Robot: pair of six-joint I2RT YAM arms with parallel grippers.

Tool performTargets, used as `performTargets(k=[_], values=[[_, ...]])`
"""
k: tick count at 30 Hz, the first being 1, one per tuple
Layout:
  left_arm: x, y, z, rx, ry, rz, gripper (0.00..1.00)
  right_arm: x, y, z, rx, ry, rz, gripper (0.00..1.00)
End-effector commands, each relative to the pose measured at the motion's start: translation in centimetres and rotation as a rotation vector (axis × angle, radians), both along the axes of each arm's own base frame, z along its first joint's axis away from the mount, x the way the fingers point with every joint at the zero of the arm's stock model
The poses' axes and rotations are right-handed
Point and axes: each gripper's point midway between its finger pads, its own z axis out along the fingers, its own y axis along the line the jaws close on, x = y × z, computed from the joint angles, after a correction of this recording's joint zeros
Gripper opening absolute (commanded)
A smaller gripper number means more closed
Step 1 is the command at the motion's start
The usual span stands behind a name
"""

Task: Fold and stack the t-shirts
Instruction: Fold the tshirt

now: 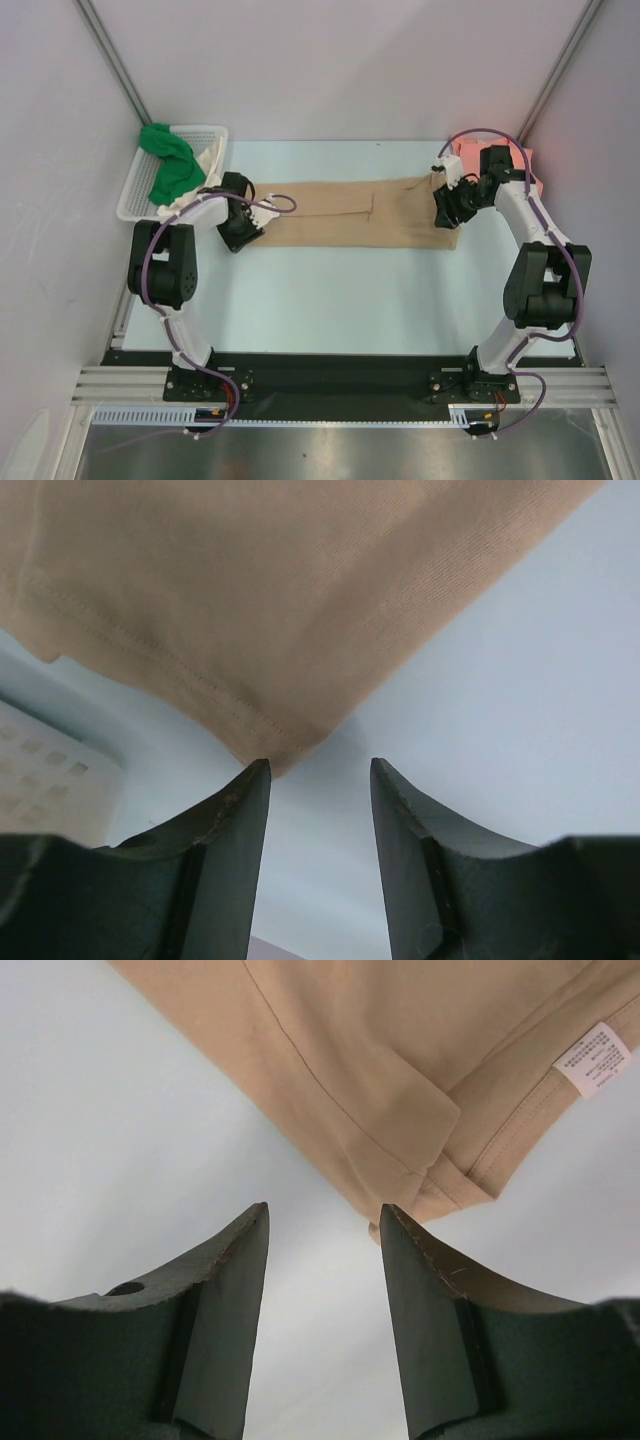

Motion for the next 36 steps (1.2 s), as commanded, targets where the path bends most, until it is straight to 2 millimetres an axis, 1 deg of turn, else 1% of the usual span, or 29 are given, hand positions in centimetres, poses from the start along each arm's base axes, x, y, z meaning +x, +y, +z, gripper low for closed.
performTargets(k=[1, 2, 4, 7, 9, 10, 11, 12, 13, 14, 15, 16, 17, 19, 20, 21, 22, 23, 24, 25, 26, 28, 29, 30, 31, 32, 33, 35, 36], values=[[0.7, -0.2, 0.2, -0.023, 0.022, -0.034, 0.49, -0.1, 0.2, 1.9, -0.004, -0.053, -0.011, 0.53], [0.6, -0.2, -0.3, -0.020, 0.040, -0.030, 0.49, -0.2, 0.2, 1.9, -0.005, -0.053, -0.011, 0.53], [0.7, 0.0, -0.6, -0.023, 0.054, -0.020, 0.48, -0.6, 0.3, 1.9, -0.008, -0.054, -0.010, 0.54], [0.4, 0.1, -1.3, -0.019, 0.081, -0.015, 0.42, -1.0, 0.3, 1.8, -0.008, -0.056, -0.010, 0.53], [0.3, 0.4, -1.7, -0.005, 0.087, -0.005, 0.40, -1.1, 0.3, 1.6, -0.008, -0.054, -0.010, 0.53], [0.3, 0.4, -2.0, -0.005, 0.089, -0.001, 0.35, -1.2, 0.3, 1.5, -0.006, -0.050, -0.010, 0.53], [0.4, 1.2, -2.1, 0.037, 0.085, 0.019, 0.32, -1.2, 0.3, 1.5, -0.003, -0.051, -0.013, 0.53], [0.3, 1.3, -2.6, 0.045, 0.094, 0.024, 0.26, -1.1, 0.5, 1.5, 0.002, -0.055, -0.015, 0.53], [0.7, 1.3, -2.8, 0.048, 0.084, 0.034, 0.09, -1.1, 0.6, 1.5, 0.006, -0.054, -0.016, 0.53], [0.7, 1.4, -3.0, 0.052, 0.087, 0.055, 0.02, -1.0, 0.7, 1.4, 0.010, -0.053, -0.015, 0.53], [0.8, 1.3, -3.1, 0.052, 0.093, 0.058, 0.00, -0.9, 0.7, 1.4, 0.011, -0.053, -0.019, 0.53], [1.2, 1.2, -3.0, 0.051, 0.095, 0.061, 0.01, -0.8, 0.8, 1.5, 0.012, -0.055, -0.017, 0.53], [0.9, 1.1, -2.8, 0.051, 0.108, 0.070, 0.00, -0.6, 0.8, 1.3, 0.008, -0.053, -0.021, 0.53], [0.6, 0.6, -2.4, 0.039, 0.113, 0.067, 0.00, 0.3, 0.6, 1.6, 0.007, -0.069, -0.044, 0.53], [0.3, 0.5, -1.5, 0.030, 0.101, 0.067, 0.00, 0.6, 0.3, 1.6, -0.002, -0.073, -0.061, 0.53], [-0.4, 0.1, -1.2, 0.029, 0.110, 0.053, 0.00, 1.3, 0.2, 1.4, -0.003, -0.083, -0.076, 0.52], [-1.8, 0.0, -1.5, 0.033, 0.135, 0.046, 0.00, 1.8, 0.1, 1.5, 0.004, -0.085, -0.096, 0.52], [-2.3, -0.2, -0.1, 0.028, 0.107, 0.040, 0.00, 2.1, 0.0, 1.3, 0.003, -0.084, -0.111, 0.53], [-3.3, -0.7, 0.0, 0.030, 0.116, 0.023, 0.01, 2.6, 0.0, 0.8, 0.009, -0.078, -0.118, 0.52], [-4.7, -0.7, -0.1, 0.035, 0.136, 0.020, 0.00, 3.1, 0.2, 1.4, 0.024, -0.089, -0.118, 0.51], [-5.3, -0.9, 0.8, 0.027, 0.119, 0.027, 0.00, 3.2, 1.1, 2.1, 0.079, -0.088, -0.105, 0.51], [-7.5, -1.4, 1.0, 0.017, 0.166, 0.025, 0.00, 3.8, 2.3, 3.0, 0.108, -0.109, -0.097, 0.50], [-8.0, -1.5, 1.8, 0.007, 0.151, 0.036, 0.00, 4.5, 2.9, 3.9, 0.106, -0.129, -0.099, 0.51], [-8.6, -1.8, 2.1, 0.004, 0.154, 0.028, 0.00, 4.6, 4.4, 4.1, 0.097, -0.131, -0.071, 0.51], [-9.7, -1.8, 2.0, 0.009, 0.173, 0.028, 0.00, 5.0, 4.8, 3.5, 0.078, -0.120, -0.065, 0.51], [-10.1, -1.8, 2.3, 0.010, 0.171, 0.030, 0.00, 5.4, 4.7, 3.2, 0.037, -0.124, -0.075, 0.51], [-10.3, -2.0, 2.8, 0.006, 0.157, 0.023, 0.00, 5.9, 5.5, 3.5, 0.012, -0.140, -0.054, 0.51], [-11.4, -2.1, 3.1, -0.002, 0.176, 0.027, 0.00, 6.6, 5.4, 2.3, -0.040, -0.128, -0.059, 0.52], [-11.7, -2.1, 3.2, -0.004, 0.180, 0.029, 0.01, 7.2, 5.4, 2.3, -0.053, -0.141, -0.051, 0.52]])
